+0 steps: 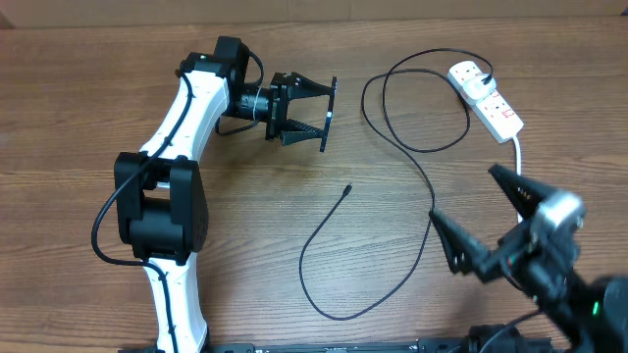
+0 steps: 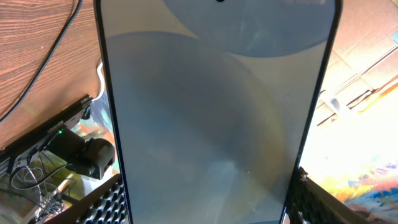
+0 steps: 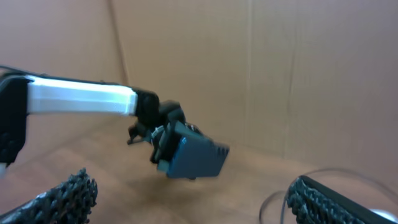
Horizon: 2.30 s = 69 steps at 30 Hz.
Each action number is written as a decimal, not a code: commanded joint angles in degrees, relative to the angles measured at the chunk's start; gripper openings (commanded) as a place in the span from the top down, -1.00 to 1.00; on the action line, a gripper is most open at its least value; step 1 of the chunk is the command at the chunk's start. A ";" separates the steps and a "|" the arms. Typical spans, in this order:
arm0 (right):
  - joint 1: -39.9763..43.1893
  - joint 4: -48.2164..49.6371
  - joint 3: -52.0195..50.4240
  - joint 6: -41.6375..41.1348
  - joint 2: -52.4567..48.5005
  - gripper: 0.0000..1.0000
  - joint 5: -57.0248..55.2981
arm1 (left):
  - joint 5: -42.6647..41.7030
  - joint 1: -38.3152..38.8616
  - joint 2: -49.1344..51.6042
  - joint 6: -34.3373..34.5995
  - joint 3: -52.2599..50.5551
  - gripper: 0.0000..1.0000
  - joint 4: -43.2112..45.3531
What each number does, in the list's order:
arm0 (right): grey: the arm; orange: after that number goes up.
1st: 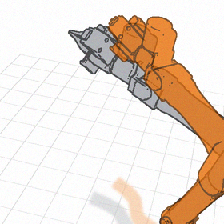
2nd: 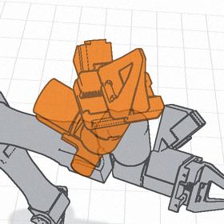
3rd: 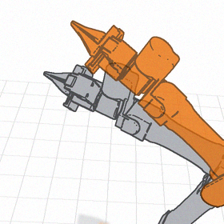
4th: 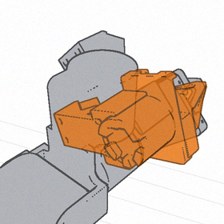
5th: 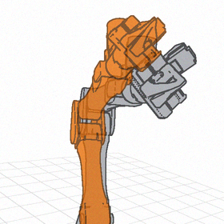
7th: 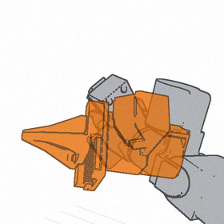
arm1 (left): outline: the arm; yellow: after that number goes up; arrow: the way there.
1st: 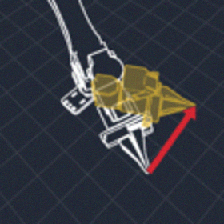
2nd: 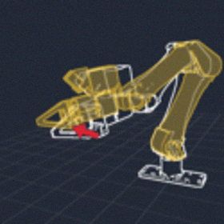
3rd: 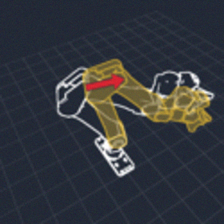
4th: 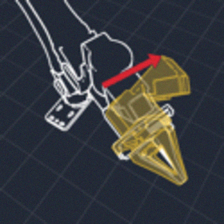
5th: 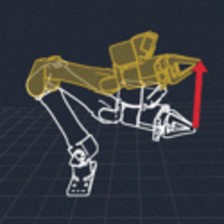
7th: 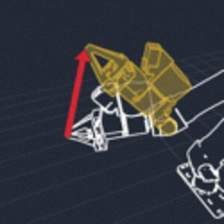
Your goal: Plug charger to phone and switch on socket
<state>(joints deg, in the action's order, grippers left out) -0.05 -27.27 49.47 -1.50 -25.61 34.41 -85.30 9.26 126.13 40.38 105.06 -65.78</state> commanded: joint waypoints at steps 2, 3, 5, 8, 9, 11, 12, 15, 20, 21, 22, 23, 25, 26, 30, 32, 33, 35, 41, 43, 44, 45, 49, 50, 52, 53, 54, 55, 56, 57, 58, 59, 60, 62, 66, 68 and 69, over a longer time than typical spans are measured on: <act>-0.22 -5.44 7.30 -0.74 -10.23 -1.00 6.64 | -3.28 -0.35 0.09 0.57 1.84 -0.28 0.04; -0.22 -5.51 7.34 -2.14 -11.87 -1.00 12.90 | -3.28 -0.35 0.09 0.55 1.84 -0.27 0.04; -0.22 -4.94 7.21 -2.84 -14.62 -1.00 23.74 | -3.26 -0.35 0.09 0.50 1.84 -0.28 0.07; -0.26 0.28 7.19 -6.99 -19.17 -1.00 28.48 | -3.26 -0.35 0.09 0.55 1.84 -0.28 0.07; -0.26 1.75 7.19 -10.84 -20.41 -1.00 27.15 | -3.26 -0.35 0.09 0.55 1.84 -0.28 0.07; -0.44 2.71 7.43 -17.64 -22.93 -1.00 22.45 | -3.28 -0.35 0.09 0.52 1.84 -0.28 0.07; -0.68 2.14 7.61 -18.23 -23.82 -0.99 20.33 | -3.28 -0.35 0.09 0.48 1.84 -0.28 0.04; -2.84 -2.58 9.07 -21.46 -26.58 -1.00 8.68 | -3.28 -0.35 0.09 0.33 1.84 -0.28 0.04; -11.65 -19.08 18.62 -22.73 -34.03 -0.99 -15.76 | -3.19 -0.35 0.09 0.35 1.84 -0.27 0.04; -13.84 -21.94 20.94 -23.63 -35.76 -0.99 -20.41 | -3.06 -0.35 0.09 0.35 1.84 -0.27 0.04; -15.78 -24.13 22.86 -24.83 -37.24 -0.99 -24.35 | -2.93 -0.35 0.09 0.37 1.84 -0.28 0.07; -18.08 -26.32 25.05 -26.56 -38.99 -0.99 -28.41 | -2.80 -0.35 0.09 0.37 1.84 -0.28 0.07; -22.86 -28.94 28.85 -29.83 -42.51 -0.99 -35.17 | -2.75 -0.35 0.09 0.37 1.84 -0.27 0.07; -24.37 -29.03 29.68 -30.40 -43.50 -0.99 -36.81 | -2.67 -0.35 0.09 0.44 1.84 -0.27 0.04; -33.59 -19.19 30.49 -30.45 -47.91 -1.00 -36.94 | -2.03 -0.35 0.09 0.59 1.84 -0.27 0.04; -36.20 -16.22 30.49 -29.86 -49.51 -1.00 -37.29 | -0.96 -0.33 0.09 0.90 1.84 -0.27 0.04; -37.18 -14.91 30.49 -29.27 -50.49 -1.00 -37.68 | -0.44 -0.33 0.09 1.01 1.84 -0.27 0.04; -38.25 -14.32 30.49 -29.46 -52.50 -1.00 -39.23 | 0.94 -0.33 0.09 1.81 1.84 -0.27 0.04; -39.47 -18.51 30.49 -36.50 -57.86 -0.99 -49.48 | 6.88 -0.33 0.09 3.61 1.84 -0.28 0.07; -39.58 -18.47 30.49 -36.74 -59.23 -1.00 -49.79 | 8.44 -0.31 0.09 3.89 1.84 -0.27 0.07; -39.58 -18.49 30.49 -37.24 -59.74 -1.00 -49.86 | 9.35 -0.24 0.09 4.33 1.84 -0.27 0.09; -39.58 -18.47 30.49 -37.64 -60.24 -1.00 -50.03 | 10.49 -0.17 0.09 4.85 1.84 -0.28 0.17; -39.58 -17.94 30.49 -39.45 -60.67 -1.00 -49.99 | 15.43 -0.11 0.09 6.40 1.84 -0.28 2.19; -39.58 -17.81 30.49 -39.74 -60.67 -1.00 -49.79 | 16.48 -0.11 0.09 6.93 1.84 -0.27 2.69; -39.58 -17.99 30.49 -41.03 -60.67 -1.00 -49.79 | 17.66 -0.11 0.09 7.80 1.84 -0.27 3.82; -39.58 -18.12 30.47 -41.97 -60.89 -1.00 -49.86 | 17.90 -0.11 0.09 8.13 1.84 -0.27 4.33; -39.58 -18.01 30.47 -42.27 -61.09 -1.00 -49.81 | 17.94 -0.02 0.09 8.17 1.84 -0.27 4.81; -39.58 -17.88 30.47 -42.64 -61.40 -1.00 -49.83 | 17.94 0.11 0.09 8.59 1.84 -0.27 4.98; -39.58 -17.79 30.47 -42.69 -61.81 -1.00 -49.83 | 17.92 0.24 0.09 8.59 1.84 -0.27 4.98; -39.58 -17.57 30.47 -42.66 -62.18 -1.00 -49.83 | 17.92 0.42 0.09 8.79 1.84 -0.27 4.98; -39.58 -17.29 30.47 -42.69 -62.79 -1.00 -49.83 | 17.94 0.59 0.09 8.81 1.84 -0.26 4.98; -39.58 -16.92 30.47 -42.66 -63.23 -0.99 -49.83 | 17.97 0.81 0.09 8.98 1.84 -0.26 4.98; -39.58 -16.59 30.49 -42.66 -63.91 -0.96 -49.83 | 17.97 1.01 0.09 9.03 1.84 -0.26 4.98; -39.58 -16.06 30.49 -42.64 -64.92 -0.82 -49.86 | 17.99 1.29 0.09 9.64 1.84 -0.27 5.01; -39.58 -15.56 30.49 -42.62 -65.81 -0.45 -50.42 | 18.01 1.38 0.09 10.01 1.84 -0.27 4.98; -39.58 -15.21 30.49 -42.62 -65.90 -0.33 -51.95 | 18.01 1.38 0.09 10.01 1.84 -0.27 4.98; -39.58 -15.06 30.47 -42.60 -65.92 -0.33 -52.78 | 17.99 1.38 0.09 10.01 1.84 -0.26 4.98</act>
<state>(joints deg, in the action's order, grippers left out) -39.16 -42.98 78.48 -43.88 -91.64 -15.31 -65.58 10.20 126.13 49.58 105.06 -60.84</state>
